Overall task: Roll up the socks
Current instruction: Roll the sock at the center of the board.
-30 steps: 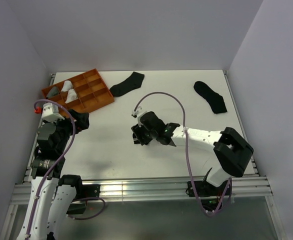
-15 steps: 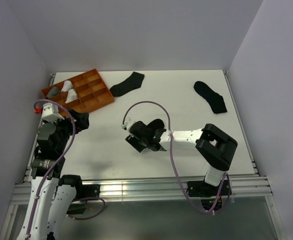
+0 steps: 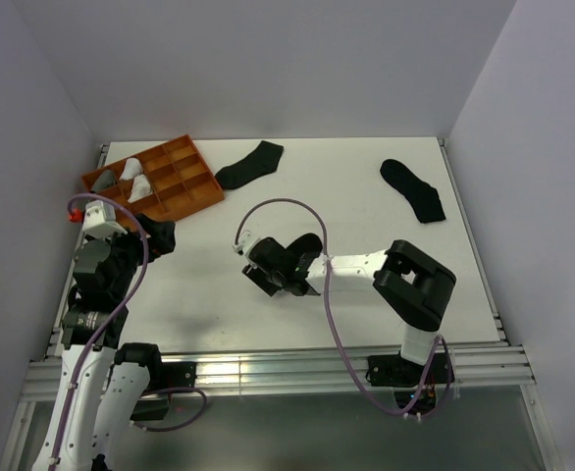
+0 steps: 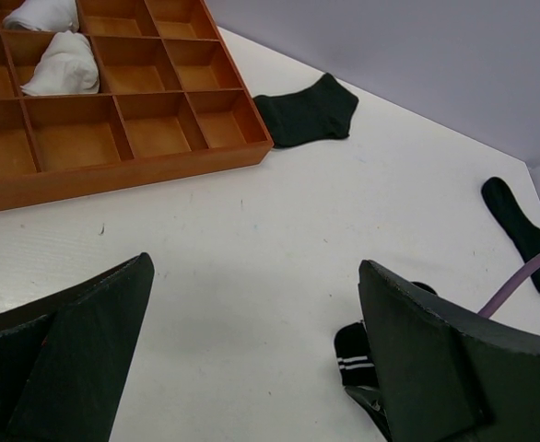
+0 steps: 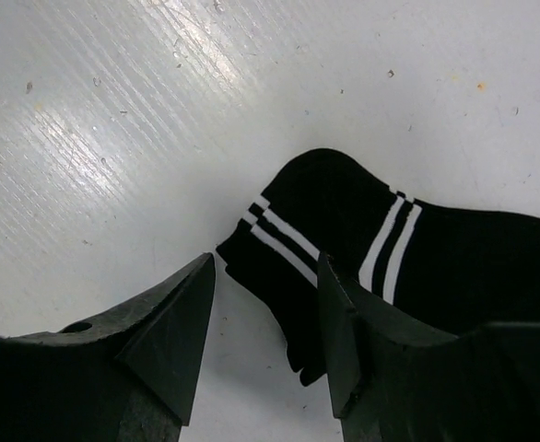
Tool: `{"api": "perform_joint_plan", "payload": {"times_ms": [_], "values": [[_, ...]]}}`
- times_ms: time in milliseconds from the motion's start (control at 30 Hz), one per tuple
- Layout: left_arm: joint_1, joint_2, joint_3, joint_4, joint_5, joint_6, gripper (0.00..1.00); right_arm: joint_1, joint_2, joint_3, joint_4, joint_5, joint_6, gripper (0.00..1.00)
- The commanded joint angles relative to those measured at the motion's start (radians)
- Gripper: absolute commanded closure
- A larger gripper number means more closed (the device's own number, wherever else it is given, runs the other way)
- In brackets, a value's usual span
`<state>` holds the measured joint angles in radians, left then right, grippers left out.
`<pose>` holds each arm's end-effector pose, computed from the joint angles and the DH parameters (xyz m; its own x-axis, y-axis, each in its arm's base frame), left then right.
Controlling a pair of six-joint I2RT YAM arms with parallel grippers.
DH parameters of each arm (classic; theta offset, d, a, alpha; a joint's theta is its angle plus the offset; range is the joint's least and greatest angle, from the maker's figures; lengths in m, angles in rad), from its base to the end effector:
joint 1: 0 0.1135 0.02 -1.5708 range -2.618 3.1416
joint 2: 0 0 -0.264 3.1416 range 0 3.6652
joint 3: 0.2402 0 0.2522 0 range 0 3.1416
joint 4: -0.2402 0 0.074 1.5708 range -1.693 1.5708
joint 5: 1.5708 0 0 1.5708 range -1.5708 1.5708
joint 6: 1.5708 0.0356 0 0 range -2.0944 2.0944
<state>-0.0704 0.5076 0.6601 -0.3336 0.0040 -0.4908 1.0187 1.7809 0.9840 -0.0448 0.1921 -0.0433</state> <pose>0.1298 -0.0093 0.3186 -0.1935 -0.4588 -0.8672 -0.0192 0.8855 -0.4643 0.1955 0.3044 0.1572 -0.3575 -0.6613 -0.6594 -0.7853 0.5951 -0.1711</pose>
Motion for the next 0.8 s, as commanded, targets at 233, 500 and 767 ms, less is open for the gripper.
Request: {"api": "perform_joint_plan", "payload": {"times_ms": [233, 500, 767], "values": [[0.007, 0.019, 0.006, 0.034, 0.019, 0.009, 0.01, 0.011, 0.037, 0.018, 0.042, -0.043, 0.023, 0.45], [0.007, 0.028, 0.006, 0.036, 0.021, 0.009, 0.01, 0.011, 0.064, -0.002, 0.022, 0.007, 0.078, 0.56], [0.011, 0.042, 0.006, 0.041, 0.028, 0.005, 0.00, 0.011, 0.064, -0.041, 0.034, 0.038, 0.123, 0.81]]}}
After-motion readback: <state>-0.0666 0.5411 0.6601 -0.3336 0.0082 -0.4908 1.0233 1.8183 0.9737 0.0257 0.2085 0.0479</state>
